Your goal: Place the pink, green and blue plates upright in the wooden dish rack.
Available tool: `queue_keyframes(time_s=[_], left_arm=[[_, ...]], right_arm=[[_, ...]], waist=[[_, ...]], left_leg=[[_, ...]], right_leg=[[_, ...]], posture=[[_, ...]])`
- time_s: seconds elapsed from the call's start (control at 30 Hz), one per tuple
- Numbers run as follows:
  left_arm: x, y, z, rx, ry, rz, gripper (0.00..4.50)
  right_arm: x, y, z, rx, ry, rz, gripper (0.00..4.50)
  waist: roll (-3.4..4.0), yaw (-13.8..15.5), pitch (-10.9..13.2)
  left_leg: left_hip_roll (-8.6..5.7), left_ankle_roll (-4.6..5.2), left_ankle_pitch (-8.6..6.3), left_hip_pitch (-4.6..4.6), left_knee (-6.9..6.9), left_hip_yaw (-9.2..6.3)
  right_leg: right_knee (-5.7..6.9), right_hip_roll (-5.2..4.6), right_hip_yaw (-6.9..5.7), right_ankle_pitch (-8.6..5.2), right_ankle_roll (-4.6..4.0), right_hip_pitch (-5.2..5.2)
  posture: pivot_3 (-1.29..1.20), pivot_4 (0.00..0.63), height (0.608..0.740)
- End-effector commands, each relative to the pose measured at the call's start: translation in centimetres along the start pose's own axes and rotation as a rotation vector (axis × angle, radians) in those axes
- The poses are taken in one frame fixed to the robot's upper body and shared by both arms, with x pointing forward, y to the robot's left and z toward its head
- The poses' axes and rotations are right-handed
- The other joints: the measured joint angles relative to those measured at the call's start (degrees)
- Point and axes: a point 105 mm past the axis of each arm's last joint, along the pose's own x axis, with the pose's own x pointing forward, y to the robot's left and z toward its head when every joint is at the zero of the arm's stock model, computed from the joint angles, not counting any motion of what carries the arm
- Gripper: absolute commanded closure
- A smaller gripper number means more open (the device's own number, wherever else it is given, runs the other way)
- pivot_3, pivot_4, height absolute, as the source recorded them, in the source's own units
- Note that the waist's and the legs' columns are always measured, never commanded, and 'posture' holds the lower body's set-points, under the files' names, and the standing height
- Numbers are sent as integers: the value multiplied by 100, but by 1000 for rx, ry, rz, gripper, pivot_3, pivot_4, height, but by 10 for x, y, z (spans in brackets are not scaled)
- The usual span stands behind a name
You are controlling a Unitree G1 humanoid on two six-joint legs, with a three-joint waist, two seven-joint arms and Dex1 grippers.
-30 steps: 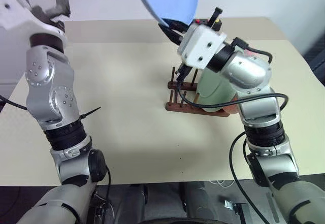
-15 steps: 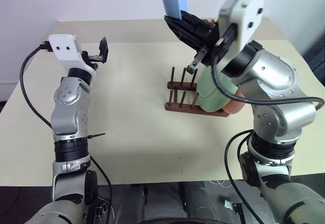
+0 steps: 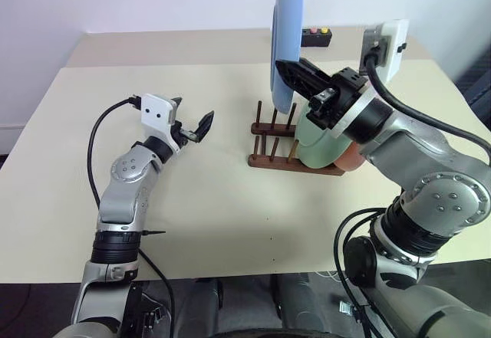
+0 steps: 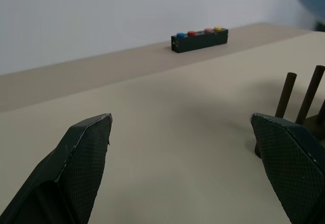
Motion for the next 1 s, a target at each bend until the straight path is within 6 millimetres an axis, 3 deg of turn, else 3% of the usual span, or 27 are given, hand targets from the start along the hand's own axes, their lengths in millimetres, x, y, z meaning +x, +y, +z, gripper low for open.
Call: queue_keyframes(time_s=[0.03, 0.3, 1.0], left_arm=[[-2, 2, 6, 27, -27, 3, 31], [-3, 0, 6, 24, -26, 6, 31], [-3, -3, 3, 23, -21, 0, 31]], right_arm=[[-1, 13, 3, 26, -19, 55, 4500], [1, 2, -4, 170, -9, 13, 4500], [-5, -8, -15, 276, 38, -71, 4500]], waist=[[0, 0, 0], [0, 0, 0], [0, 0, 0]], left_leg=[[0, 0, 0, 0, 0, 0], [0, 1, 0, 0, 2, 0], [1, 3, -1, -1, 0, 0]], right_leg=[[0, 0, 0, 0, 0, 0], [0, 0, 0, 0, 0, 1], [-3, 0, 0, -1, 0, 1]], posture=[[0, 150, 740], [0, 150, 740], [0, 150, 740]])
